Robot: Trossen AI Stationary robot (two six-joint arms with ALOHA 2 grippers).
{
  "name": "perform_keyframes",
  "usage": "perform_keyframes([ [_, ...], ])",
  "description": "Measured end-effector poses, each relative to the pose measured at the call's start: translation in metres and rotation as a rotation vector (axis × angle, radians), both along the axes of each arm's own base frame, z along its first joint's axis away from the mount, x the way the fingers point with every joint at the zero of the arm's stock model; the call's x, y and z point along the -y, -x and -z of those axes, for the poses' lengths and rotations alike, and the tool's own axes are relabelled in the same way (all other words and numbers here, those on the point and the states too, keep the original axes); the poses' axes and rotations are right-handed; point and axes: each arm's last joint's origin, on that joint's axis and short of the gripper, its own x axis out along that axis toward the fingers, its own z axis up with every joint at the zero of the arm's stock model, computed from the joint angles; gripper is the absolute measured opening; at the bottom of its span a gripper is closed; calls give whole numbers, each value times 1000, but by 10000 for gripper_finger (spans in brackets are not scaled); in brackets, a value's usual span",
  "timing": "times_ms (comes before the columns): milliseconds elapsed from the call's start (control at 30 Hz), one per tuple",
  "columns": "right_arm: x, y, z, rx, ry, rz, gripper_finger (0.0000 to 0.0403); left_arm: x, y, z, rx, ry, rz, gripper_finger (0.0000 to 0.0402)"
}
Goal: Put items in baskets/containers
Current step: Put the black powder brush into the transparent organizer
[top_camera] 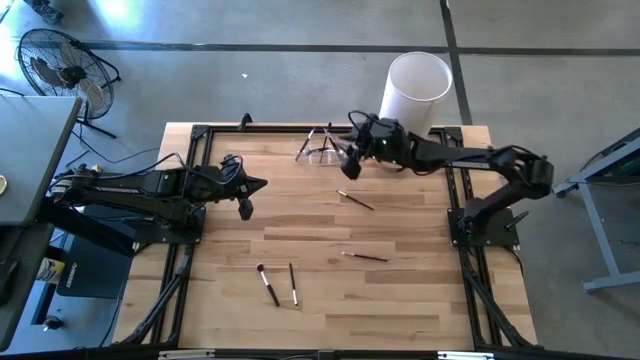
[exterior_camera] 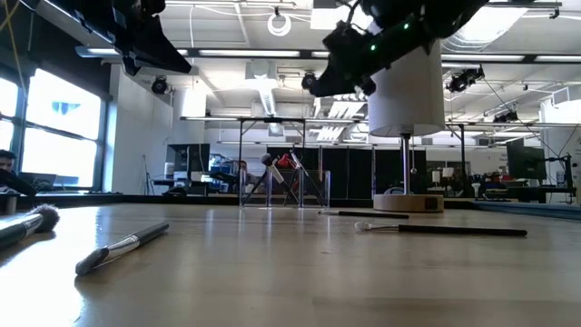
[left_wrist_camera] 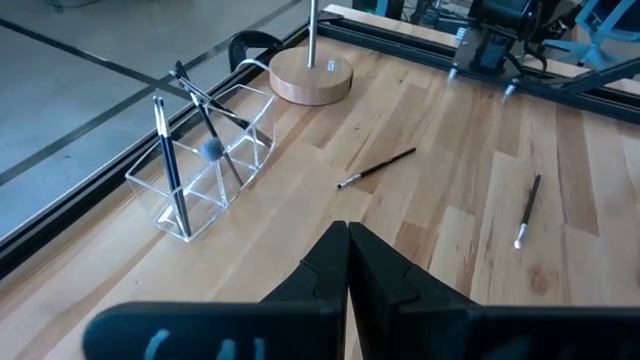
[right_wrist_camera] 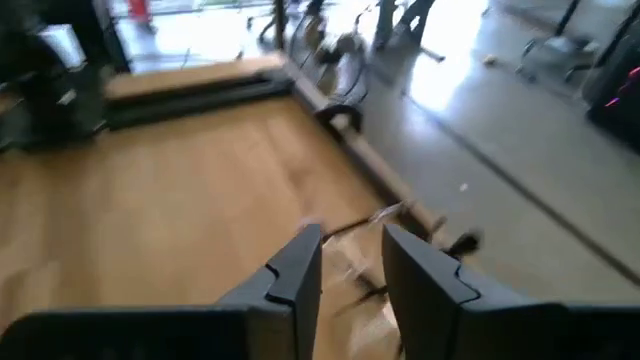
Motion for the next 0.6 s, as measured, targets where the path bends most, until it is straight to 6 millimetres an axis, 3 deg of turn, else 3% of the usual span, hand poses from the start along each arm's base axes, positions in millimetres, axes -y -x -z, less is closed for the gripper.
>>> perform_keyframes([
  [233,-43,11,4,-143,-201,-41,51,0,0,0,1,-3,-13,10],
  [433,-75,22,20,-318,-403,3,5,0,0,0,14,28,-24,81],
  [600,-101,33,30,-475,-468,42,8,0,0,0,29,70,-24,119],
])
